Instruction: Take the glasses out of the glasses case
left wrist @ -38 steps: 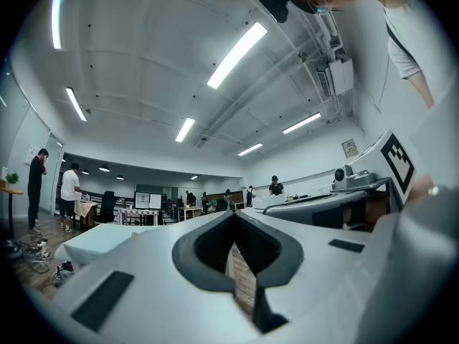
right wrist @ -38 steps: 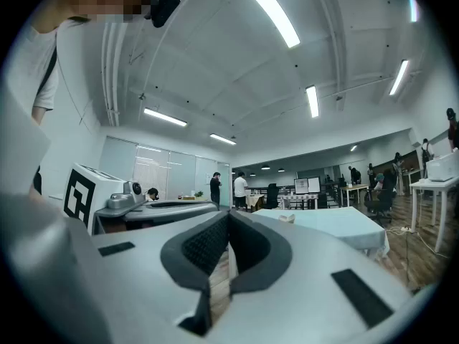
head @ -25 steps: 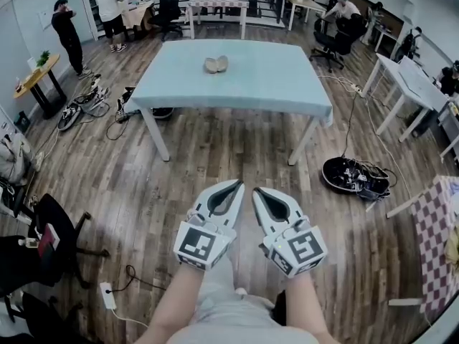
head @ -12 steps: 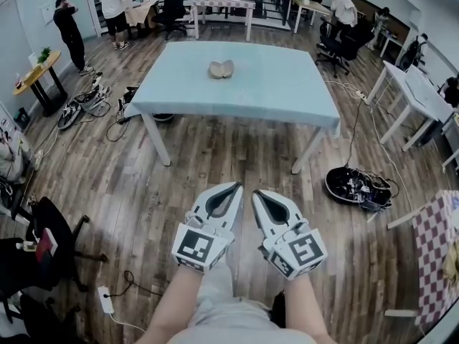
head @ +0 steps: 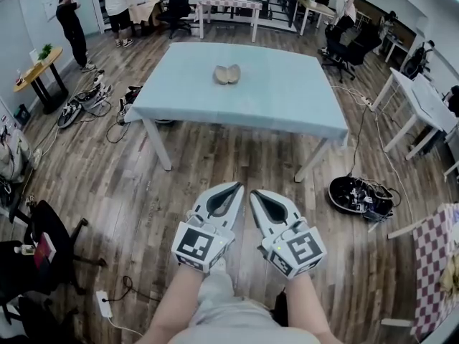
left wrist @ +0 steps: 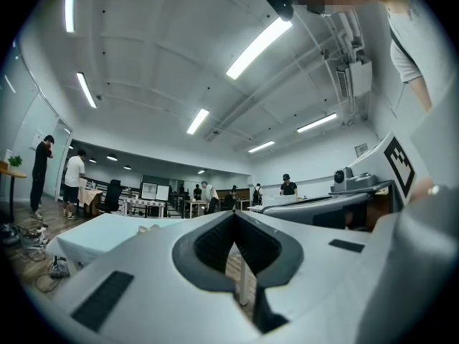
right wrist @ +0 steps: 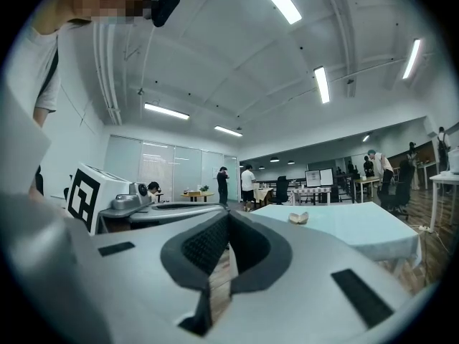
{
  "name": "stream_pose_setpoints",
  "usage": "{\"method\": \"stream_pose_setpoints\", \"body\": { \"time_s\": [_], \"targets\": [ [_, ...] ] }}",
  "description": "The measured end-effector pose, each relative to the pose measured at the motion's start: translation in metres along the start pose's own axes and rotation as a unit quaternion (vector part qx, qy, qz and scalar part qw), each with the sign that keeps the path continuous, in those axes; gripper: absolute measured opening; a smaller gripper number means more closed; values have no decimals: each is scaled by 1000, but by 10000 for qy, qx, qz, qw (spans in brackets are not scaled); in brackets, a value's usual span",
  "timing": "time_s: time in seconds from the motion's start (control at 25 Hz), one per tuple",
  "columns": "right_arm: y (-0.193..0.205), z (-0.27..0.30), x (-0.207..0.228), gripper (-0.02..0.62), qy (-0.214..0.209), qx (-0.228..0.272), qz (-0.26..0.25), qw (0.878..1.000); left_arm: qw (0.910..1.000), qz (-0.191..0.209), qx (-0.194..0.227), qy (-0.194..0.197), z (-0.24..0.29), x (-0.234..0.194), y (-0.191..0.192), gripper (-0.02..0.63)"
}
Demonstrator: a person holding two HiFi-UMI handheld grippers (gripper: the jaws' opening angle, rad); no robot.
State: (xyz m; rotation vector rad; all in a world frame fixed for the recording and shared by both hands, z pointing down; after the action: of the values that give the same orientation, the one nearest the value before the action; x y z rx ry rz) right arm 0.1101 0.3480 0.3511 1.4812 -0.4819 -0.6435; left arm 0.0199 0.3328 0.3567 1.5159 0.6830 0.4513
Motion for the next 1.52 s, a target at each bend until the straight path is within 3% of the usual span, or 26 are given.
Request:
{"method": "stream_pose_setpoints", "body": {
  "time_s": [0.72,1.04,1.52],
  "targets": [
    [-6,77,26,6,86,39,-87,9999,9998,-160,43,92,40,-76,-9,8],
    [-1,88,29,6,191,56,-62,9998,9997,-108,18,217,47,-83,-7,8],
    [4,105,44,6,185,84,-43,9998,9998,-178,55,73,58,-100,-1,8]
  ]
}}
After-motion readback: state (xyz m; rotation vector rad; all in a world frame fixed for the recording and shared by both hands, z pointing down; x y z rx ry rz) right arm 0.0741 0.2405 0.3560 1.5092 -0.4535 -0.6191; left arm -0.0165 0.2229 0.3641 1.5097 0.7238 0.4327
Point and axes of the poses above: the fingertips, and each gripper's own axes: z forward along the fingers, x to its right, y out of its underside, the point moved 5 cm from there along -z, backward along the fingers, and after that the axes turned 6 degrees about -z, right-handed, at the moved point
